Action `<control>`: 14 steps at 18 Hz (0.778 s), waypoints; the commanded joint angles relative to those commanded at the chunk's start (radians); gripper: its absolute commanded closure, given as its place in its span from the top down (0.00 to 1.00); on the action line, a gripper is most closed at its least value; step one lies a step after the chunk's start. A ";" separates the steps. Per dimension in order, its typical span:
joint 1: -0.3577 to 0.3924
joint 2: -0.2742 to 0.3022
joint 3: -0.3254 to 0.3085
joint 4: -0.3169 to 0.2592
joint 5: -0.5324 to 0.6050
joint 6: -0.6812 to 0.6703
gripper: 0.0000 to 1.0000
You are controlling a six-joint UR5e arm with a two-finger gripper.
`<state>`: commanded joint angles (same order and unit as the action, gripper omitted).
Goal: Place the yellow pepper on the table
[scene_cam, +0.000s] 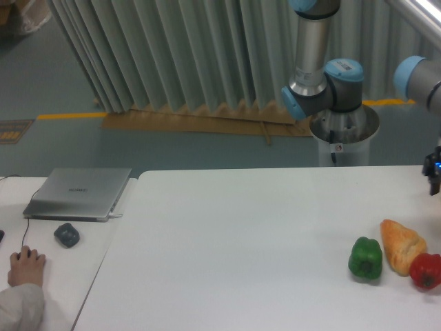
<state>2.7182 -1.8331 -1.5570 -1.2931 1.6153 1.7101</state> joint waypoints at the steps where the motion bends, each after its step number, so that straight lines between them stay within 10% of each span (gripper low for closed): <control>1: 0.006 0.000 0.000 0.000 -0.002 0.008 1.00; 14: 0.113 -0.014 -0.071 0.006 0.002 0.258 1.00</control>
<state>2.8316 -1.8468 -1.6275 -1.2870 1.6168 1.9681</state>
